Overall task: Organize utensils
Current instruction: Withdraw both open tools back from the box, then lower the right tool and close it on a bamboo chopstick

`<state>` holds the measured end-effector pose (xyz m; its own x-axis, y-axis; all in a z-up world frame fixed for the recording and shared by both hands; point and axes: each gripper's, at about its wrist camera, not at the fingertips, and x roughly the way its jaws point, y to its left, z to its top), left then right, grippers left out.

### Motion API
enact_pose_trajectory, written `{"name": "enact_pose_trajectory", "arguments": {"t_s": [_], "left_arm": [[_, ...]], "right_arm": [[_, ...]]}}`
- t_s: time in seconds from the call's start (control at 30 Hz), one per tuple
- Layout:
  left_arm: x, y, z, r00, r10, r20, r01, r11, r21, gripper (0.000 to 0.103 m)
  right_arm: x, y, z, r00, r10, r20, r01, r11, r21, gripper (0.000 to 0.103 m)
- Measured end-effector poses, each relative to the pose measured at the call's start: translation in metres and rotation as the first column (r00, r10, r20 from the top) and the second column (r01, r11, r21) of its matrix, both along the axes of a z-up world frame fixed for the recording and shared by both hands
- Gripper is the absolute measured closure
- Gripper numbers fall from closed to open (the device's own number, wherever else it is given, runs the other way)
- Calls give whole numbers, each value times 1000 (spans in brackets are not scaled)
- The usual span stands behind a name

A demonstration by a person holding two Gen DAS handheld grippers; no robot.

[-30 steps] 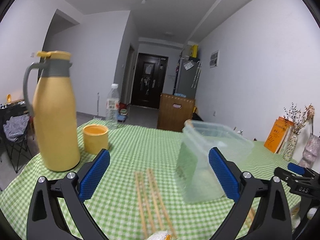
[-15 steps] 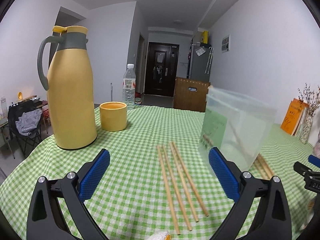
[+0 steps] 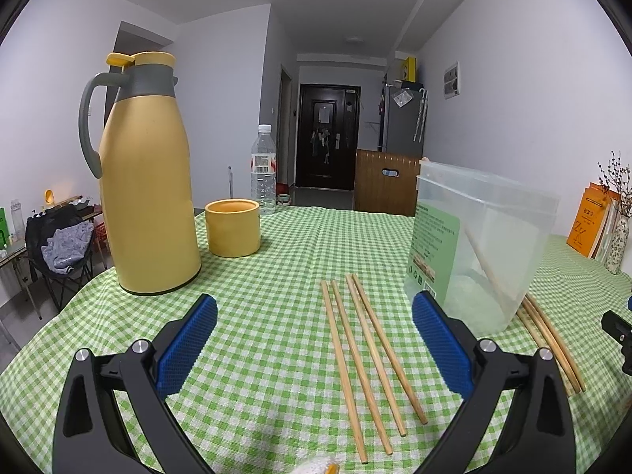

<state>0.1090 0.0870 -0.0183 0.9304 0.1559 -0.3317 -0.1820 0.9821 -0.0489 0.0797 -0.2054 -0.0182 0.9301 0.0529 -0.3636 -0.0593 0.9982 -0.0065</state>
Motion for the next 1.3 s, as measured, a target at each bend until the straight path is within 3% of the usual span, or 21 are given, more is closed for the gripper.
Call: {"name": "enact_pose_trajectory", "arguments": {"t_s": [0.33, 0.7, 0.83, 1.07, 1.13, 1.17, 1.27, 1.3], "left_arm": [[-5, -6, 0, 1000, 7, 20, -8, 1000, 27, 7], [-7, -5, 2, 1000, 10, 29, -11, 1000, 28, 7], [-9, -6, 2, 999, 12, 40, -13, 999, 31, 7], [-12, -4, 3, 999, 10, 51, -11, 1000, 17, 7], [-13, -3, 3, 999, 10, 53, -10, 1000, 11, 7], [-13, -3, 4, 998, 10, 55, -11, 1000, 9, 7], [-14, -1, 4, 998, 10, 59, -10, 1000, 0, 7], [-14, -1, 4, 998, 10, 60, -10, 1000, -1, 7]], "right_arm": [[1, -1, -1, 1000, -8, -4, 8, 1000, 12, 8], [29, -11, 6, 981, 77, -178, -66, 996, 65, 8], [40, -22, 8, 975, 54, -216, -41, 997, 65, 8], [70, -43, 7, 945, 51, -324, -28, 997, 77, 8], [80, -45, 3, 923, 75, -376, -48, 996, 80, 8], [86, -46, 1, 914, 79, -399, -52, 996, 77, 9], [100, -45, -4, 879, 106, -464, -76, 994, 82, 44], [104, -43, -6, 867, 118, -484, -85, 992, 91, 46]]}}
